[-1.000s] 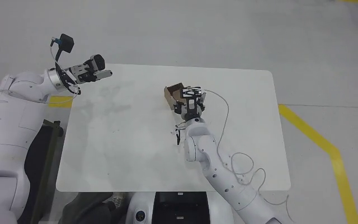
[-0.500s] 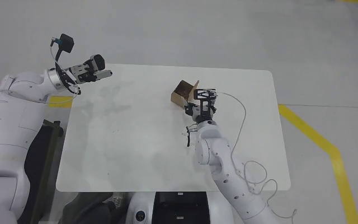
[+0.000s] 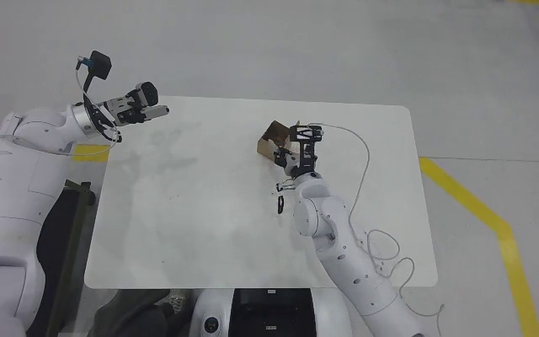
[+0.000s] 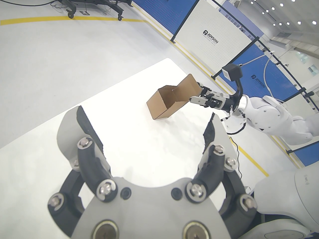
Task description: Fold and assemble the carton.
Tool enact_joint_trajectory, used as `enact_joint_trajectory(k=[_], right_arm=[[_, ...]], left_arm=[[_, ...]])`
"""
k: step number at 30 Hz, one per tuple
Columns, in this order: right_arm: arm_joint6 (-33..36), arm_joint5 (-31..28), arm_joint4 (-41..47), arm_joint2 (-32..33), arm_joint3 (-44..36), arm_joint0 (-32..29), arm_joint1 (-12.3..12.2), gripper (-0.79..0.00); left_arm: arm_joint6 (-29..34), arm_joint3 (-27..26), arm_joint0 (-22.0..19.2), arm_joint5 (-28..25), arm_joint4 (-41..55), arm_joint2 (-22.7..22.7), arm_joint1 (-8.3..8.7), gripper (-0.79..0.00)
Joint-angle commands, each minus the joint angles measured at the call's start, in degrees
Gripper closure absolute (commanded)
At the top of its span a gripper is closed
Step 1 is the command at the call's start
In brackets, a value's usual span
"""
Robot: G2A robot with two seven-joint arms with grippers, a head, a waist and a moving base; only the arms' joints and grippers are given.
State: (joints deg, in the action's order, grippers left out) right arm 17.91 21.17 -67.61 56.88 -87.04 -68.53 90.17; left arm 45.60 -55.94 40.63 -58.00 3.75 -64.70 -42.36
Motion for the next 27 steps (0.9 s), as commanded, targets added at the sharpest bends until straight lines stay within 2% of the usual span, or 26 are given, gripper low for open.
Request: enact_joint_trajectory(k=[1, 2, 4, 6, 17, 27], right_arm=[[0.77, -0.58, 0.89, 0.58, 0.13, -0.07, -0.03, -0.514], [1.11, -0.91, 1.19, 0.88, 0.16, -0.1, -0.06, -0.499], [1.5, -1.24, 1.04, 1.3, 0.16, -0.23, -0.14, -0.388], [1.89, -1.31, 0.76, 1.63, -0.18, -0.43, -0.2, -0.357], [2.82, 0.07, -2.16, 2.89, -2.62, -1.36, -0.43, -0.385], [3.79, 2.61, -3.88, 1.98, 1.29, 1.49, 0.21, -0.289]], left_arm=[[0.0, 0.0, 0.0, 0.0, 0.0, 0.0, 0.0, -0.785], [0.0, 0.0, 0.0, 0.0, 0.0, 0.0, 0.0, -0.785], [0.0, 0.0, 0.0, 0.0, 0.0, 0.0, 0.0, -0.785], [0.0, 0.0, 0.0, 0.0, 0.0, 0.0, 0.0, -0.785], [0.0, 0.0, 0.0, 0.0, 0.0, 0.0, 0.0, -0.785], [0.0, 0.0, 0.0, 0.0, 0.0, 0.0, 0.0, -0.785]])
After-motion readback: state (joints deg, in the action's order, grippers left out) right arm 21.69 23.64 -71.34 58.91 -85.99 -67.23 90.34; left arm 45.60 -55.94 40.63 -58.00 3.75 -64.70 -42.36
